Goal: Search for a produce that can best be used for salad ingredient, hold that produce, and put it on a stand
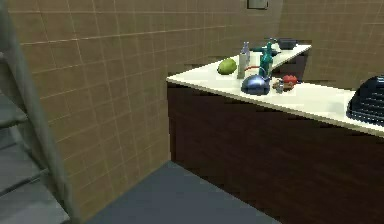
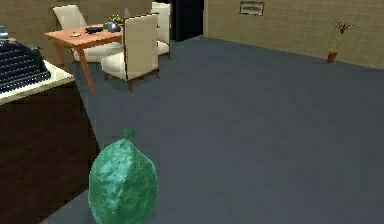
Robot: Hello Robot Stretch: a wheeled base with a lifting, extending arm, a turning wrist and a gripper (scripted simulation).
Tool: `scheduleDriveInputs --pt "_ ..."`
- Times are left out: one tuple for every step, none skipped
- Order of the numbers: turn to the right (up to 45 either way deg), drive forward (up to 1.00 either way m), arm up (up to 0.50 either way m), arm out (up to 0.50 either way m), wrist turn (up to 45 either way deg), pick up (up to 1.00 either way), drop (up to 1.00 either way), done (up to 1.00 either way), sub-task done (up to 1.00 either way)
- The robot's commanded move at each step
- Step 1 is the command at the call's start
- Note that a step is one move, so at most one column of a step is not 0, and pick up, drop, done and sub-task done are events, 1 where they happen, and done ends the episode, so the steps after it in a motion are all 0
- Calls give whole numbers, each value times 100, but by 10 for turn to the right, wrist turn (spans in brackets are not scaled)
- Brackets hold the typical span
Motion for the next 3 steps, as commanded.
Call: scheduleDriveInputs --pt "180 0 0 0 0 0 0 0 0" --pt "0 85 0 0 0 0 0 0 0" --pt "-450 0 0 0 0 0 0 0 0"
